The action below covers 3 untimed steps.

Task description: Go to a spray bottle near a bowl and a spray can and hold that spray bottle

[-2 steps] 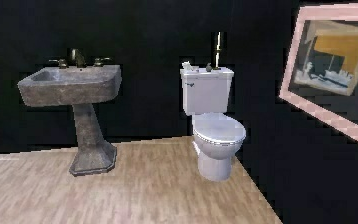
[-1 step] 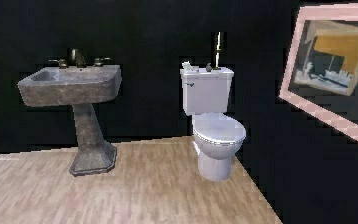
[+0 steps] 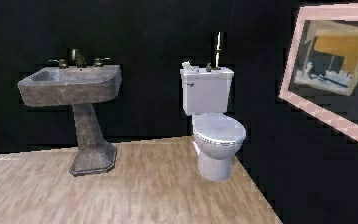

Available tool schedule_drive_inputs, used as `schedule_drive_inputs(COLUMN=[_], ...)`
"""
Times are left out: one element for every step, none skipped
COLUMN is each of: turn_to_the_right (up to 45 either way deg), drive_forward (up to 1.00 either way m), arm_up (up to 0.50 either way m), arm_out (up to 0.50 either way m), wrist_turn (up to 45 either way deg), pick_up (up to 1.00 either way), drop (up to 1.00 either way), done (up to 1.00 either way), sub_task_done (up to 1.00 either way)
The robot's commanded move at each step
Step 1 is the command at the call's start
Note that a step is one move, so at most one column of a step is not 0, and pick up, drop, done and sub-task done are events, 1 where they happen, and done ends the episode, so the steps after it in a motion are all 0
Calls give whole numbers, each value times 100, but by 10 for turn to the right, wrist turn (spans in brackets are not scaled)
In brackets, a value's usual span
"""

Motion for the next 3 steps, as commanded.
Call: schedule_drive_inputs(turn_to_the_right=[0,0,0], drive_forward=[0,0,0], arm_up=[0,0,0], arm_out=[40,0,0], wrist_turn=[0,450,450], pick_up=[0,0,0], drop=[0,0,0], done=[0,0,0], sub_task_done=[0,0,0])
